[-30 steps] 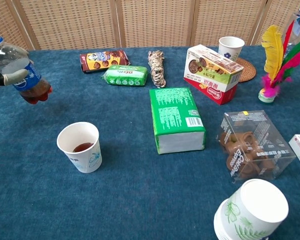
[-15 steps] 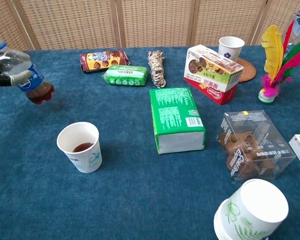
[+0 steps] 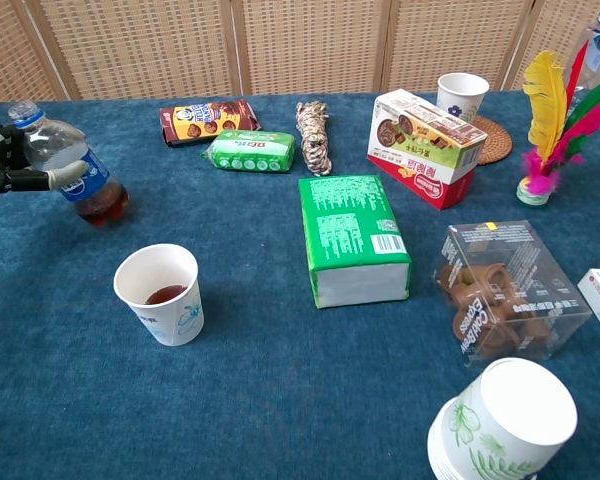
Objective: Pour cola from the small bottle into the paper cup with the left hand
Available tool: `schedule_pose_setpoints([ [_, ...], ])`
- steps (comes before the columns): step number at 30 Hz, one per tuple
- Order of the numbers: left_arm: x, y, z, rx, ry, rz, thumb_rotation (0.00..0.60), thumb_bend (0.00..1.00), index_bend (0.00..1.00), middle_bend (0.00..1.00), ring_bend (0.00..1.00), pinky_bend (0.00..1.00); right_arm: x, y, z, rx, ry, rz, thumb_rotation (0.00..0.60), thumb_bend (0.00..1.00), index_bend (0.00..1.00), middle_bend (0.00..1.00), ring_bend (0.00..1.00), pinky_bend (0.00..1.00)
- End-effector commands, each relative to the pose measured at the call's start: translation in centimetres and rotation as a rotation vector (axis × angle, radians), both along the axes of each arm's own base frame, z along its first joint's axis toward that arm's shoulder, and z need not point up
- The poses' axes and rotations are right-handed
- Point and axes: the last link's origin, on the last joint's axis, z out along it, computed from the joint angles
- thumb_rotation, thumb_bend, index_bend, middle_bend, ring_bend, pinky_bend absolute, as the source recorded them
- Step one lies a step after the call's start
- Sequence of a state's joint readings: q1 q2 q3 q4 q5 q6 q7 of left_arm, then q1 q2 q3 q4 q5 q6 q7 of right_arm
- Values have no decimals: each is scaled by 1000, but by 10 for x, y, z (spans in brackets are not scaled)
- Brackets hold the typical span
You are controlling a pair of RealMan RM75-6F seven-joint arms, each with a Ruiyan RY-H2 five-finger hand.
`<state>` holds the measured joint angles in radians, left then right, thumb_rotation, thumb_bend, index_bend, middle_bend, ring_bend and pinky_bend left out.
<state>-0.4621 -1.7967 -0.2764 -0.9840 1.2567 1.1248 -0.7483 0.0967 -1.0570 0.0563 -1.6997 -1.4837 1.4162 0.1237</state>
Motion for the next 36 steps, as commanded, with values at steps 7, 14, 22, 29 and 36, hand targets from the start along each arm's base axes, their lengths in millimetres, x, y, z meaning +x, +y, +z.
schedule_pose_setpoints([
  [7, -4, -2, -1, -47, 21, -22, 600, 405, 339, 218, 170, 418, 0, 0, 1, 2, -5, 1, 600, 0, 0, 0, 0, 62],
  [14, -3, -4, -1, -57, 39, -43, 600, 404, 317, 177, 135, 399, 0, 0, 1, 2, -5, 2, 600, 0, 0, 0, 0, 62],
  [22, -6, -7, 0, -70, 93, -52, 600, 394, 207, 82, 45, 235, 1, 0, 1, 0, -7, 9, 600, 0, 0, 0, 0, 62],
  [29, -7, -8, 0, -80, 99, -53, 600, 394, 143, 0, 0, 25, 2, 1, 0, 2, -8, 11, 600, 0, 0, 0, 0, 62],
  [36, -8, -8, 0, -85, 106, -58, 600, 394, 80, 0, 0, 0, 2, 0, 0, 2, -9, 11, 600, 0, 0, 0, 0, 62],
])
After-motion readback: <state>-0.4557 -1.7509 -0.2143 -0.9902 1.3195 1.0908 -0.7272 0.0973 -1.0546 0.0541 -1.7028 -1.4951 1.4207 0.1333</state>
